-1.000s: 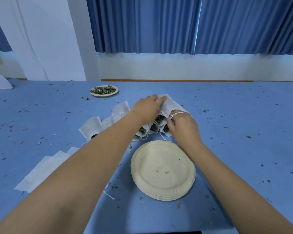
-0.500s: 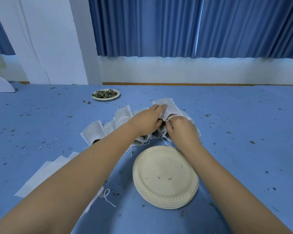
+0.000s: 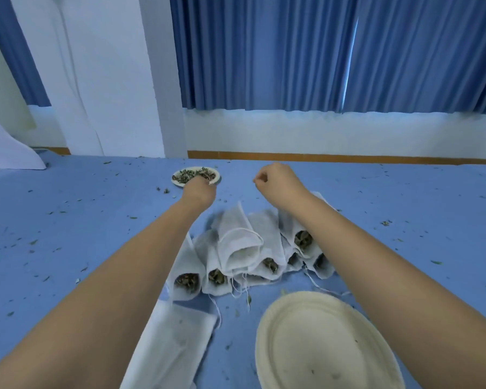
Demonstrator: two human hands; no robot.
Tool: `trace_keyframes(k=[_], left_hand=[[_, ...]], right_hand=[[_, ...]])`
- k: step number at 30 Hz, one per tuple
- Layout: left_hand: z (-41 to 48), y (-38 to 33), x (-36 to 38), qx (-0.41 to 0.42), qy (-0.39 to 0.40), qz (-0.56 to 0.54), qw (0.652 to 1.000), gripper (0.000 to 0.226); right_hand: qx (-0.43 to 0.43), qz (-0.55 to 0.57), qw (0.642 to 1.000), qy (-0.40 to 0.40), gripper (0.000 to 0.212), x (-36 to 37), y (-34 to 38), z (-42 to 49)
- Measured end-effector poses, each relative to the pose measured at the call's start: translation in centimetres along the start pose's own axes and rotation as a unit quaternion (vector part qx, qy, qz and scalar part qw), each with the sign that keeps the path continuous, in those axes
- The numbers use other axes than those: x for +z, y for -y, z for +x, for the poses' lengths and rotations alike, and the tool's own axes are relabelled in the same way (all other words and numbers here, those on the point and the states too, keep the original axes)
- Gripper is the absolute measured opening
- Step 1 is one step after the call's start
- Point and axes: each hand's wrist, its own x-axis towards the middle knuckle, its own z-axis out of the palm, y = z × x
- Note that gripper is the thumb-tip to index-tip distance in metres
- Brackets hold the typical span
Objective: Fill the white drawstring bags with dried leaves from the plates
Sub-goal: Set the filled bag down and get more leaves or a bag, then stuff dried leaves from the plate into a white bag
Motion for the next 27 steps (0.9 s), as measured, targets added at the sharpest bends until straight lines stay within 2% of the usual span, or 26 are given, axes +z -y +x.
trace_keyframes(k=[4, 7, 9, 12, 15, 18, 20, 21, 23, 27], left_hand=[[3.8, 3.0, 1.0, -0.033, 0.02, -0.019, 0.999, 0.037], [5.5, 3.9, 2.6, -0.039, 0.096, 0.011, 0.995, 0.038], [6.0, 4.2, 3.9, -0.026, 0.149, 0.042, 0.988, 0.03], [6.2, 5.0, 5.3, 0.026, 0.187, 0.08, 0.979, 0.011], [6.0, 5.4, 5.6, 0.049, 0.189, 0.145, 0.97, 0.03], [5.5, 4.8, 5.2, 0.061, 0.206, 0.185, 0.959, 0.029], [4.9, 4.2, 4.7, 0.061, 0.216, 0.166, 0.96, 0.015], [4.7, 4.0, 4.6, 0.061, 0.216, 0.146, 0.964, 0.014], [4.4, 3.7, 4.3, 0.06, 0.216, 0.106, 0.969, 0.019], [3.9, 3.8, 3.8, 0.044, 0.21, 0.05, 0.975, 0.019]], right_hand=[[0.05, -0.098, 0.982, 0.153, 0.029, 3.2, -0.2, 5.4], [0.075, -0.162, 0.95, 0.255, 0.02, 5.4, -1.0, 7.7], [0.1, -0.175, 0.933, 0.298, 0.015, 6.4, -1.7, 8.1], [0.104, -0.225, 0.926, 0.284, 0.026, 7.6, -2.2, 8.3], [0.1, -0.234, 0.93, 0.265, 0.029, 8.2, -2.4, 7.9], [0.09, -0.204, 0.937, 0.269, 0.023, 8.0, -2.4, 7.1], [0.087, -0.17, 0.945, 0.265, 0.019, 7.4, -2.2, 6.4], [0.084, -0.154, 0.95, 0.259, 0.025, 7.2, -2.1, 6.1], [0.077, -0.129, 0.96, 0.237, 0.036, 6.9, -1.9, 5.7], [0.074, -0.137, 0.957, 0.246, 0.037, 6.9, -1.2, 5.0]])
